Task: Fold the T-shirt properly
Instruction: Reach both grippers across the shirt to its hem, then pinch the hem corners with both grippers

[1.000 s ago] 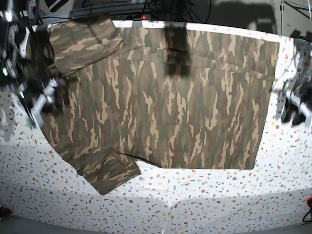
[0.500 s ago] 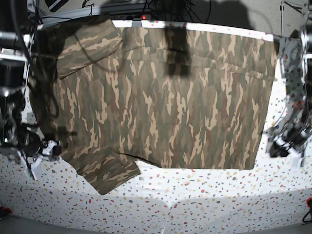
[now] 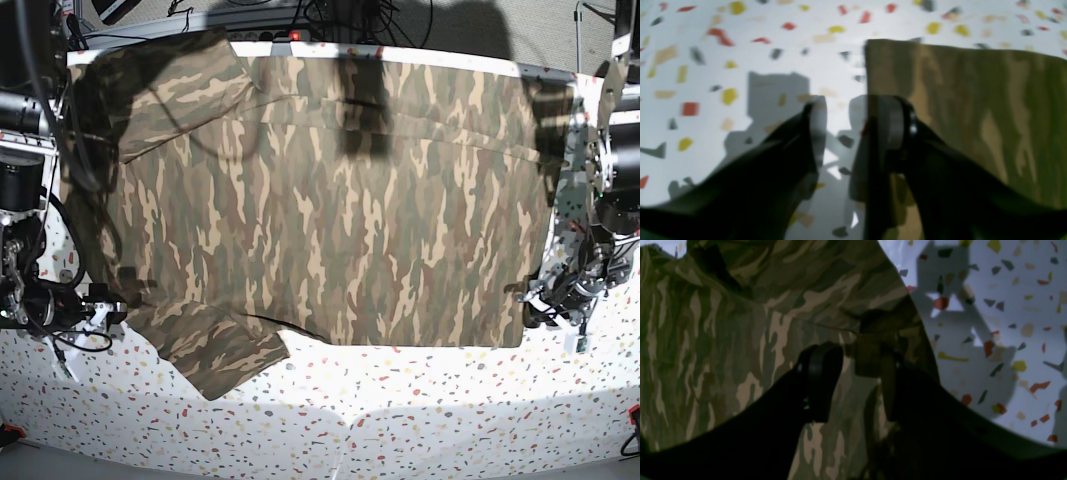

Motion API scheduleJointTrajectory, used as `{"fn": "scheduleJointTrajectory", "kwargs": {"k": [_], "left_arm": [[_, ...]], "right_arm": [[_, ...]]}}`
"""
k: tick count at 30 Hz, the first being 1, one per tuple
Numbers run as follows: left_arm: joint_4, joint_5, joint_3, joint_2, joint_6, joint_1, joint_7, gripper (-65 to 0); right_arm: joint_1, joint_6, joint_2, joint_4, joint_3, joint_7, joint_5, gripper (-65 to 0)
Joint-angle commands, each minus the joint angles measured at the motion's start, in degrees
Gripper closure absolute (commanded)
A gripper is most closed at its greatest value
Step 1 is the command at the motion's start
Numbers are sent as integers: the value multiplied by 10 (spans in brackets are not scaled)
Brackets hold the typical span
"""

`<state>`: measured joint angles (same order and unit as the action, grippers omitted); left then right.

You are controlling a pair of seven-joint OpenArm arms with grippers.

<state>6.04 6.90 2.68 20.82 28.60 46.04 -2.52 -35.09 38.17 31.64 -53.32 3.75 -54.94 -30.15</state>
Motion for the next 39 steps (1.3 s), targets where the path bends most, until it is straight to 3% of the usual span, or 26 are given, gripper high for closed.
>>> {"fn": "scheduleJointTrajectory", "kwargs": {"k": [1, 4, 7, 9, 13, 29, 31, 35, 39], "left_arm": [[7, 5, -2, 3, 9, 22, -9, -216], [7, -4, -2, -5, 41, 22, -2, -216], [7, -53, -2, -17, 40, 22, -1, -216], [7, -60, -2, -21, 35, 20, -1, -216], [7, -58, -2, -16, -10, 17, -20, -216], [7, -61, -2, -19, -9, -25, -35, -215], [7, -60, -2, -19, 1, -31, -30, -215], [7, -61, -2, -28, 57, -32, 9, -215], [7, -80, -2, -49, 57, -32, 36, -215]], "right_arm": [[-19, 4, 11, -9, 3, 10, -5, -242], [-20, 4, 11, -9, 3, 10, -5, -242], [-20, 4, 12, -9, 3, 3, -5, -242], [-20, 4, 13, -9, 3, -6, -5, -242], [-20, 4, 14, -9, 3, -12, -5, -242], [-20, 4, 14, -9, 3, -20, -6, -242], [-20, 4, 13, -9, 3, -20, -12, -242], [-20, 4, 13, -9, 3, -21, -36, -242], [-21, 5, 13, -9, 3, -21, -35, -242]]}}
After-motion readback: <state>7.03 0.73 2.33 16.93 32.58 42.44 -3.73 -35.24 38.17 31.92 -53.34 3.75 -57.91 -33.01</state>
